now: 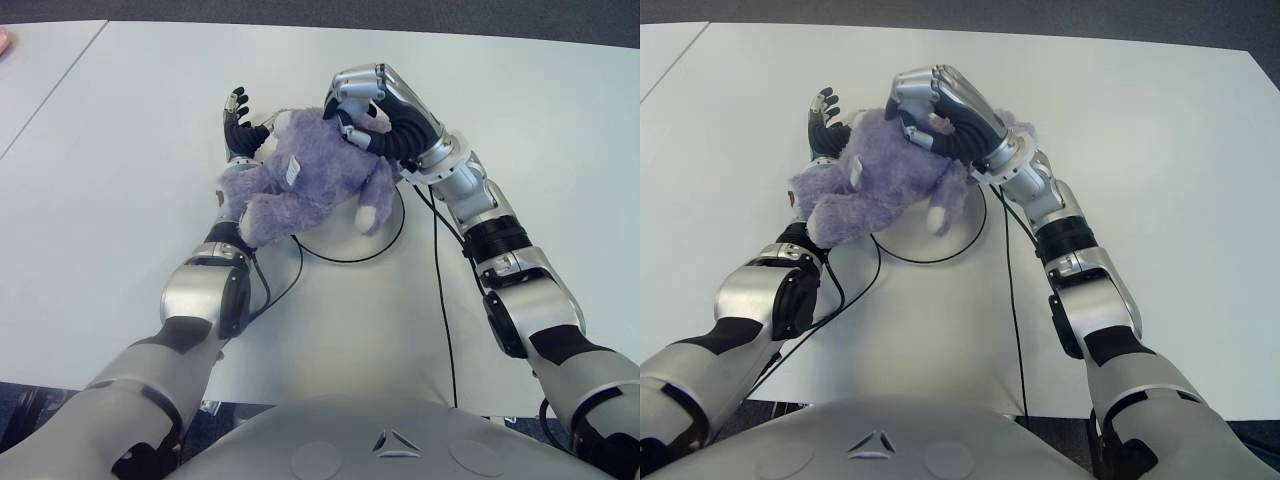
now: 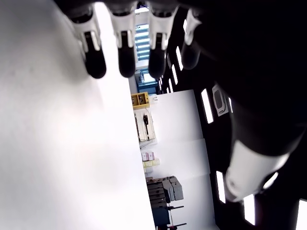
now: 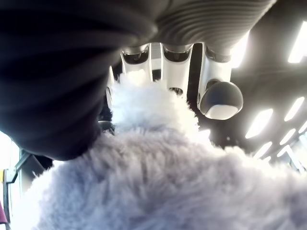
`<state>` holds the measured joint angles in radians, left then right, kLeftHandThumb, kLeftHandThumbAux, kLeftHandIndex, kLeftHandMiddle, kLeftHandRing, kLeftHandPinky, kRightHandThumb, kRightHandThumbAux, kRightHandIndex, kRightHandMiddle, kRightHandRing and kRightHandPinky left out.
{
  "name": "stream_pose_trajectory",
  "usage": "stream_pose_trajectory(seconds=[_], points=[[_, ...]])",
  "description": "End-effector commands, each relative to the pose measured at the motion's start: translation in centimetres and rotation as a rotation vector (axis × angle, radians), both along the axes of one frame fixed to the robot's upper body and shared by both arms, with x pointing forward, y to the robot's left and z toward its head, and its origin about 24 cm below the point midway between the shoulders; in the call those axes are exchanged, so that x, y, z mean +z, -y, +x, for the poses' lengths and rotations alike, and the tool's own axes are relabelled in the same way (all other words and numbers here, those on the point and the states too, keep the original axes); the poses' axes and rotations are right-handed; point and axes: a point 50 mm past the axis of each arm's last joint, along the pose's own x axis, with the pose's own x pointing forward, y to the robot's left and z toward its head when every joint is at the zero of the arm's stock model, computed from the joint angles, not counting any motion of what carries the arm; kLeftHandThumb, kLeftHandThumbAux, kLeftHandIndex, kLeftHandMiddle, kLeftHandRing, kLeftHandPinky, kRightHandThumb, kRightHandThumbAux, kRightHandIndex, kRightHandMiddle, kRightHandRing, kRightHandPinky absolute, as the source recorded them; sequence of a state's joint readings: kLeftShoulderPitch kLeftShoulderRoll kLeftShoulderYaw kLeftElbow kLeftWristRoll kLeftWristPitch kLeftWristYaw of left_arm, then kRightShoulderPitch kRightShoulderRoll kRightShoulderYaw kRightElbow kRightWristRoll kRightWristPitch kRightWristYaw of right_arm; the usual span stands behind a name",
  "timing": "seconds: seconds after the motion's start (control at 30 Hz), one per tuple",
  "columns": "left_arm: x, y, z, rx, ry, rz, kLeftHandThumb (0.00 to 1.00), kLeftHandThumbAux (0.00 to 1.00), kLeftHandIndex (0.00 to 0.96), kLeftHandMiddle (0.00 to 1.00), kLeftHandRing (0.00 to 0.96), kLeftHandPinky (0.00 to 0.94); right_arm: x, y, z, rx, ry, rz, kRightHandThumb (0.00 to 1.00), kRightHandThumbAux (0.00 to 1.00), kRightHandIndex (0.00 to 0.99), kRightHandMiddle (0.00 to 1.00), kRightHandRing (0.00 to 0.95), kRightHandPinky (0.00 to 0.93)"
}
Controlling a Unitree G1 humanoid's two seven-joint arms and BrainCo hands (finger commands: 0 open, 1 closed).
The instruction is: Put the doll into the plate.
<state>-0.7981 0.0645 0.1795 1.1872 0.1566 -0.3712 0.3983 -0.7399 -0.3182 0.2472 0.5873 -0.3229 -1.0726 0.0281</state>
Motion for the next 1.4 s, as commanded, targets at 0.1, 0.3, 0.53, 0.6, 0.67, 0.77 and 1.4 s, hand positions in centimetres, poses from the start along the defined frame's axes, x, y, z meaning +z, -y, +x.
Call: stream_pose_trajectory(seconds=[0.1, 0.3, 0.53, 0.6, 0.67, 0.77, 1.4], points=[[-14.5, 1.0, -10.8, 0.014, -0.656, -0.089, 0.0, 0.767, 0.134, 0.151, 0.132, 0.15, -3.2, 0.9, -0.2, -0.055, -0.101, -0.108, 0.712, 0.716, 0.44, 0.881, 0.877, 0.881], [-14.5, 1.0, -10.9, 0.016, -0.666, -0.074, 0.0, 0.747, 0.123, 0.139, 0.12, 0.142, -3.1, 0.7, 0.1, -0.072, -0.085, -0.098, 0.709, 0.716, 0.439, 0.888, 0.884, 0.888], [-14.5, 1.0, -10.8, 0.006, -0.663, -0.06, 0.0, 0.749, 0.129, 0.148, 0.128, 0.16, -3.1, 0.6, 0.1, -0.069, -0.069, -0.107, 0.708, 0.717, 0.439, 0.893, 0.891, 0.896], [-14.5, 1.0, -10.9, 0.005, -0.66, -0.064, 0.0, 0.748, 0.133, 0.152, 0.132, 0.163, -3.2, 0.6, 0.0, -0.064, -0.07, -0.11, 0.708, 0.717, 0.438, 0.894, 0.892, 0.897], [-14.5, 1.0, -10.9, 0.005, -0.657, -0.072, 0.0, 0.748, 0.137, 0.155, 0.135, 0.164, -3.4, 0.7, -0.2, -0.053, -0.077, -0.114, 0.709, 0.717, 0.438, 0.895, 0.893, 0.898], [-14.5, 0.9, -10.9, 0.006, -0.655, -0.079, 0.0, 0.749, 0.14, 0.159, 0.139, 0.166, -3.6, 0.7, -0.3, -0.045, -0.083, -0.115, 0.711, 0.717, 0.438, 0.897, 0.894, 0.901], [-14.5, 1.0, -11.0, 0.017, -0.644, -0.078, 0.0, 0.814, 0.169, 0.212, 0.185, 0.201, -4.3, 1.0, -0.4, -0.045, -0.143, -0.135, 0.689, 0.716, 0.423, 0.618, 0.754, 0.818]])
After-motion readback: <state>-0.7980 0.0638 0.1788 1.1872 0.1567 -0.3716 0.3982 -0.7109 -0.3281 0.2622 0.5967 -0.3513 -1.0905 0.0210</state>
